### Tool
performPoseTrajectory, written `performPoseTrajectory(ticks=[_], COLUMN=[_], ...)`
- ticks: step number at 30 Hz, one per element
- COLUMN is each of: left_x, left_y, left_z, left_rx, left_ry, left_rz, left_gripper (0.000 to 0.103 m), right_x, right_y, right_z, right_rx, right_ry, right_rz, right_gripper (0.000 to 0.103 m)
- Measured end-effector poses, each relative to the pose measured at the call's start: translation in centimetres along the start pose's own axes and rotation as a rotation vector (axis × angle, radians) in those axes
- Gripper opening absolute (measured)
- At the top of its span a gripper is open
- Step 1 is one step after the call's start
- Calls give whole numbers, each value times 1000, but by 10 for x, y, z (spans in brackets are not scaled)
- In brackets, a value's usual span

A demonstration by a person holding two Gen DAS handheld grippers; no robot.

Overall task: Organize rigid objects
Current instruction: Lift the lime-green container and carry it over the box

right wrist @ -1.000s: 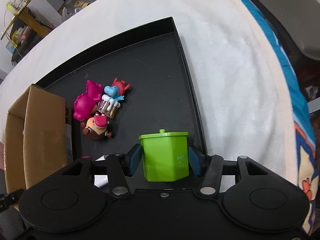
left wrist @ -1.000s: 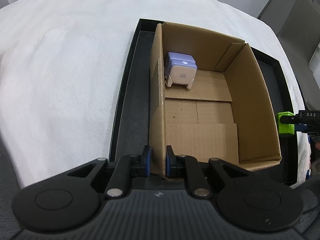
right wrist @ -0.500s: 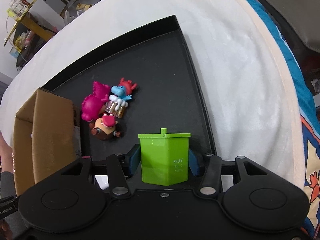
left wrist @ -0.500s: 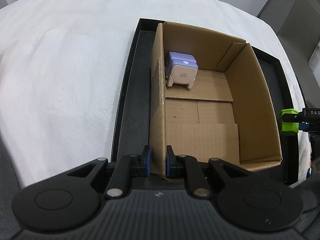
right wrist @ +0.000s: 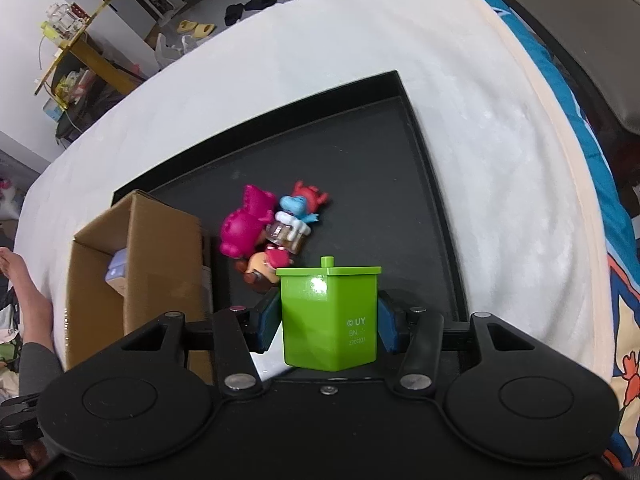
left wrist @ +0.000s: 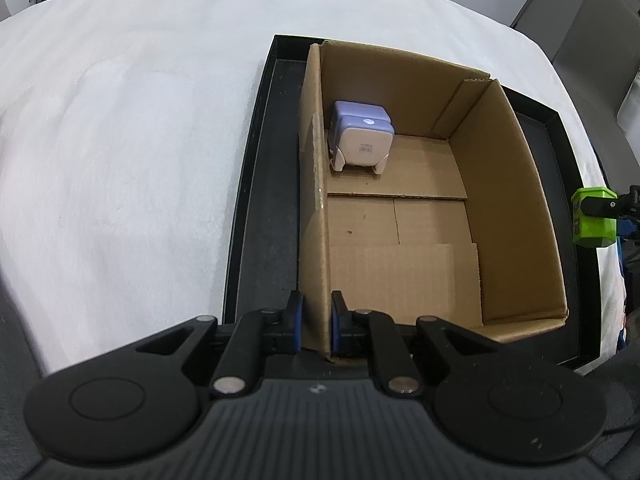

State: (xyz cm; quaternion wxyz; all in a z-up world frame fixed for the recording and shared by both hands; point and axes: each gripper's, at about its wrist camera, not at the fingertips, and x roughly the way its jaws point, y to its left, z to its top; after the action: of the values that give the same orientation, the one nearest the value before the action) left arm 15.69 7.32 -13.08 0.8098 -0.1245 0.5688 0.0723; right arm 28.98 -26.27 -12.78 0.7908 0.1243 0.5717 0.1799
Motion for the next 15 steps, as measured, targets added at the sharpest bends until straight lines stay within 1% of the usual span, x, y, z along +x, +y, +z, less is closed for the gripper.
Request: performPoseTrajectory(ticks=[15], left_x=[2], left_y=[-2], left_z=[1], left_rx=[5], left_ry=[33], left_rz=[24], left_gripper=[12], right_x=[-21], right_y=[50], right_z=[8], right_rx=[-73], right_ry=[-29], right_rz=[37], right_gripper=[49])
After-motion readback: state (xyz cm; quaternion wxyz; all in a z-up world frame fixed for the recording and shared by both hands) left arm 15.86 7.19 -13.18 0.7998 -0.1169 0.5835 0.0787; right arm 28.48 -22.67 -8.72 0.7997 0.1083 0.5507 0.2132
